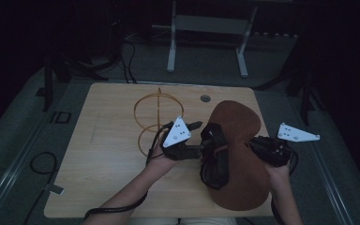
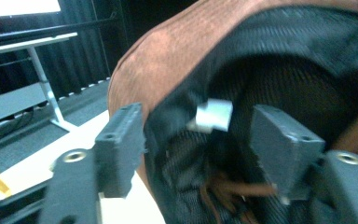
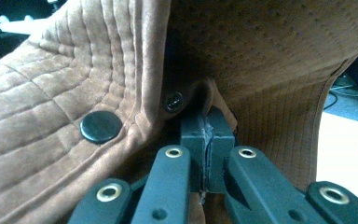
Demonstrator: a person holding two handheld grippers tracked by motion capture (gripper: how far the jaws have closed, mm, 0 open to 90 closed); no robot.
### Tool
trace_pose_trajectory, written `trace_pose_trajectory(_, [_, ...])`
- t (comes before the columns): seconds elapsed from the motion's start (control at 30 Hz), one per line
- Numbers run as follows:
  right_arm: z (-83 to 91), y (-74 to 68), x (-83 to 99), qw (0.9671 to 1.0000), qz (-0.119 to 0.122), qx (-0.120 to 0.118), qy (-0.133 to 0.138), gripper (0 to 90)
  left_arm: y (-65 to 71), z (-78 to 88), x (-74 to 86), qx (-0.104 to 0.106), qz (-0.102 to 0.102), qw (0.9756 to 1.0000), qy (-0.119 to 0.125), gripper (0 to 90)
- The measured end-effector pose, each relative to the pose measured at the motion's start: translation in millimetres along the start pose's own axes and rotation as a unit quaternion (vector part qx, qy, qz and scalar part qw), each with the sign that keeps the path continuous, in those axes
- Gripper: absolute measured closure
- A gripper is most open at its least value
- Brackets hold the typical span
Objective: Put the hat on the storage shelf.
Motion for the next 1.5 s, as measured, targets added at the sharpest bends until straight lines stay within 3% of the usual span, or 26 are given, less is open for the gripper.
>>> trace_pose_trajectory(0.17, [2.6, 9.5, -9.1, 0.9999, 0.000, 0.015, 0.005, 89.0, -7.2, 17.9, 12.9, -0.006, 0.013, 0.9998, -0.011, 18.3])
trace_pose_trajectory(0.27, [2.6, 15.6, -15.5, 0.9997, -0.002, 0.023, 0.005, 89.0, -10.3, 29.9, 25.2, -0.007, 0.017, 0.9995, -0.025, 15.3])
trace_pose_trajectory(0.43, [0.3, 26.4, -26.5, 0.9995, -0.003, 0.031, 0.005, 89.0, -20.1, 54.0, 47.0, -0.033, 0.009, 0.9988, -0.036, 14.6])
trace_pose_trajectory(0.73, [-14.3, 42.0, -50.2, 0.9988, 0.010, 0.048, 0.010, 89.0, -53.0, 100.8, 87.6, -0.090, 0.035, 0.9943, -0.045, 14.4])
trace_pose_trajectory(0.83, [-21.9, 47.4, -56.8, 0.9985, 0.013, 0.053, 0.008, 88.9, -65.5, 120.4, 100.1, -0.114, 0.050, 0.9915, -0.037, 14.4])
trace_pose_trajectory(1.07, [-42.0, 64.2, -75.2, 0.9980, 0.012, 0.061, 0.008, 88.9, -96.2, 170.3, 134.5, -0.173, 0.091, 0.9802, -0.030, 14.5])
trace_pose_trajectory(1.23, [-60.4, 73.3, -93.6, 0.9974, 0.016, 0.069, 0.010, 88.9, -109.2, 201.1, 143.7, -0.203, 0.108, 0.9732, -0.007, 14.5])
trace_pose_trajectory(1.37, [-79.2, 78.7, -108.7, 0.9972, 0.015, 0.071, 0.018, 88.9, -115.1, 216.5, 146.0, -0.220, 0.114, 0.9689, 0.007, 14.5])
trace_pose_trajectory(1.5, [-105.9, 76.6, -122.7, 0.9980, 0.015, 0.058, 0.021, 88.9, -121.3, 220.4, 151.9, -0.231, 0.121, 0.9653, 0.012, 14.5])
Point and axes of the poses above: each handheld gripper's, and its own axes: z roughly backward along the jaws, x roughly out of its underside, y roughly to its right, the point moved 8 cm from there along -z, roughly forward along the jaws, and after that the axes turned 15 degrees about z, right-handed, at the moved point
